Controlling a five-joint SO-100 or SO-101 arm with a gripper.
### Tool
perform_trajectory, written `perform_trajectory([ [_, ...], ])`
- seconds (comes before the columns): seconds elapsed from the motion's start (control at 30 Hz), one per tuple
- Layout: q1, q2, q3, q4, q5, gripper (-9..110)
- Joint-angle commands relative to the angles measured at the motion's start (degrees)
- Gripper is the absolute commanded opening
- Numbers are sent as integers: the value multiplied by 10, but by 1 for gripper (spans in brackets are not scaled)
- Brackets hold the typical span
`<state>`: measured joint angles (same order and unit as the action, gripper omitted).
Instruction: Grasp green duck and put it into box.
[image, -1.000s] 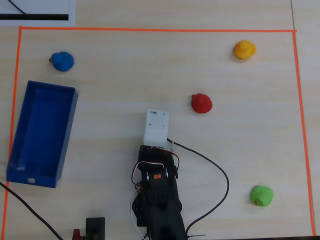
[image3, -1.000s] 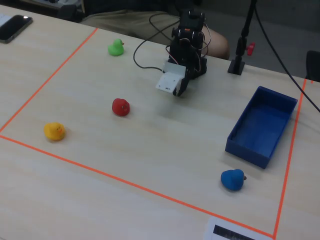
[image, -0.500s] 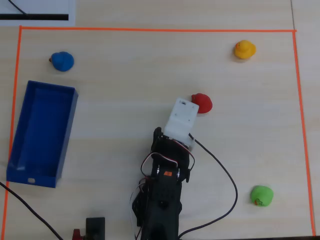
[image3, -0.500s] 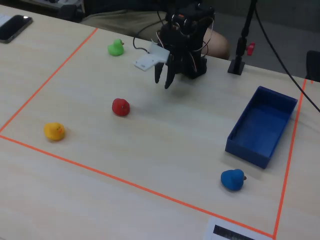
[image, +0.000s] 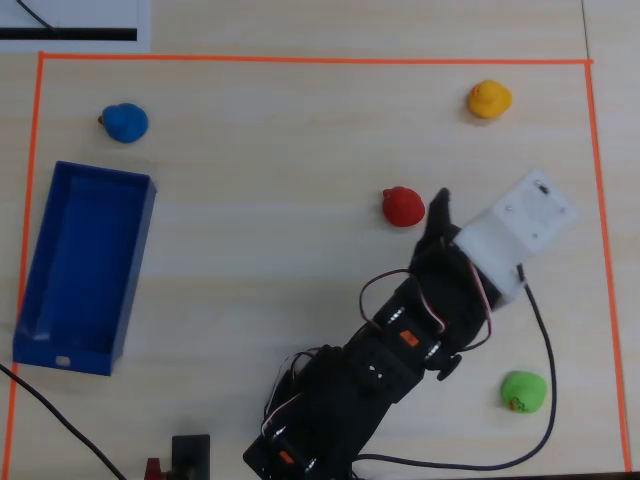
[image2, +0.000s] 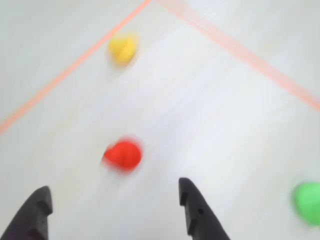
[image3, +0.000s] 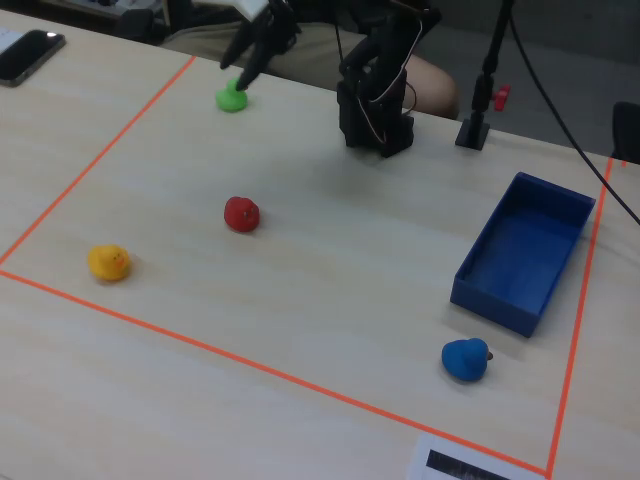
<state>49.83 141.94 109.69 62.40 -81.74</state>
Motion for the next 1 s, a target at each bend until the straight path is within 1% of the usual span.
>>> perform_trajectory([
  [0.0,104,-53,-44,-104,-8,35],
  [0.13,171,-115,-18,-227,-25,36],
  [0.43,257,-266,-46,-352,-27,36],
  [0.57,304,-337,-98,-371,-29,36],
  [0.7,347,-381,-116,-410,-50,36],
  [0.83,374,-398,-118,-414,-77,36],
  [0.97,397,-424,-137,-413,-80,36],
])
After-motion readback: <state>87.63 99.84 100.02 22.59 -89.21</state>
